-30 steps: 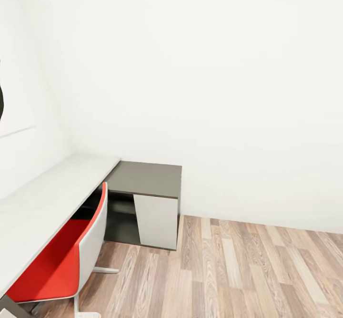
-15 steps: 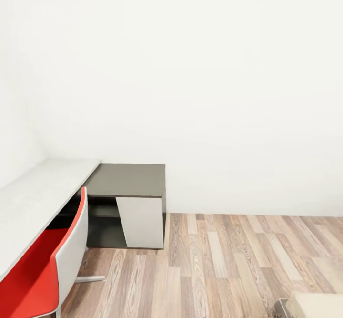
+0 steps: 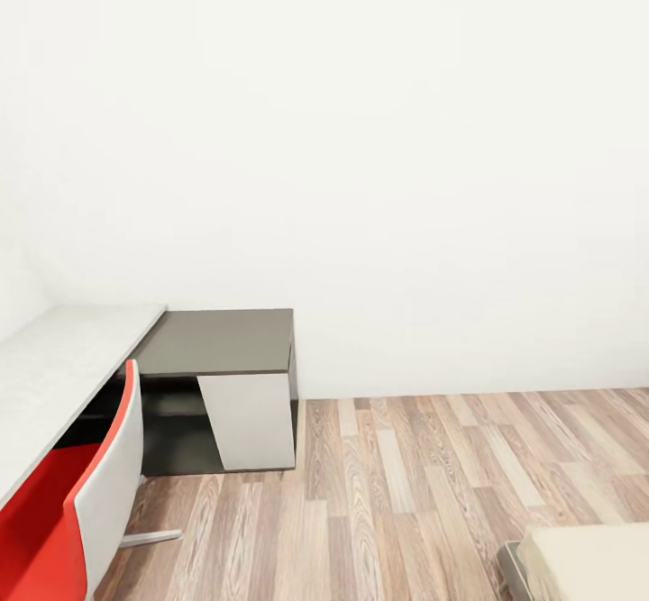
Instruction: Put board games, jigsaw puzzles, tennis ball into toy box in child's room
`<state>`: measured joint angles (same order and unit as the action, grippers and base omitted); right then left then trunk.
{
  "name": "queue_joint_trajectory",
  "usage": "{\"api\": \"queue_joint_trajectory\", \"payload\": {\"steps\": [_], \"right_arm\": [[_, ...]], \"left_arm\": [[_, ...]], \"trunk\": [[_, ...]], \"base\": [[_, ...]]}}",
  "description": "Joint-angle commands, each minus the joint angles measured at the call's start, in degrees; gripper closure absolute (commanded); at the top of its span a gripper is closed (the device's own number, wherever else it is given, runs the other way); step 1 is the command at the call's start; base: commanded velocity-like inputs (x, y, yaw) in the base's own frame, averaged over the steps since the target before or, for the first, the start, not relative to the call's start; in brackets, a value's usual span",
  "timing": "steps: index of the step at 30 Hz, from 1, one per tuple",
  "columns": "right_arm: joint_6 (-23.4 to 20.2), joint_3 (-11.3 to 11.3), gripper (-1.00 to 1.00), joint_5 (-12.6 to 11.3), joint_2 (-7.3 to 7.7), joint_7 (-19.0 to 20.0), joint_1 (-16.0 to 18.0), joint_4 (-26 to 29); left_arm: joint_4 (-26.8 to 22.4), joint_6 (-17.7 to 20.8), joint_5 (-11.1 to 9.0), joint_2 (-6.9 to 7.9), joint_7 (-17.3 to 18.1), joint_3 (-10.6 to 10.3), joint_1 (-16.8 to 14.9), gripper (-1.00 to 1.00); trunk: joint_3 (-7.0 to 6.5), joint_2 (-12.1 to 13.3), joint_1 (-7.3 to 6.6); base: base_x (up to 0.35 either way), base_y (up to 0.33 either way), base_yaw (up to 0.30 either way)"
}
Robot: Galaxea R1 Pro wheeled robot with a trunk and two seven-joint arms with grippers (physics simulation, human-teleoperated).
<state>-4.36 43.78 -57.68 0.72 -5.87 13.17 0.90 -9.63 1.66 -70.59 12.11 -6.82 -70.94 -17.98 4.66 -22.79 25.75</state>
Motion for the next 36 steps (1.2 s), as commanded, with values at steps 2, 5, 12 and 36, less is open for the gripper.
{"api": "queue_joint_trajectory", "payload": {"steps": [2, 5, 12, 36], "right_arm": [[-0.3, 0.6, -1.0, -0.2, -0.15, -0.6, 0.0, 0.1], [-0.3, 0.8, -1.0, -0.1, -0.28, -1.9, 0.0, 0.1], [-0.3, 0.8, -1.0, -0.2, -0.28, -3.0, 0.0, 0.1], [-0.2, 0.7, -1.0, -0.2, 0.15, -3.1, -1.6, 0.1]], "left_arm": [[-0.2, 0.1, -0.4, 0.05, -0.5, -0.4, 0.5, -1.0], [-0.1, -0.8, -0.6, 0.0, -0.5, -0.3, 0.8, -1.0], [-0.1, -1.0, -0.8, -0.44, -0.5, -0.3, 1.1, -1.0], [-0.1, -1.4, -0.4, -6.36, -0.4, -0.3, 4.4, -1.0]], "trunk": [[0.14, -0.1, 0.04], [0.16, -0.1, 0.04], [0.17, -0.1, 0.04], [0.17, -0.1, 0.04]], "base": [[0.0, 0.0, -0.017], [0.0, 0.0, -0.008], [0.0, 0.0, -0.001], [0.0, 0.0, 0.0]]}}
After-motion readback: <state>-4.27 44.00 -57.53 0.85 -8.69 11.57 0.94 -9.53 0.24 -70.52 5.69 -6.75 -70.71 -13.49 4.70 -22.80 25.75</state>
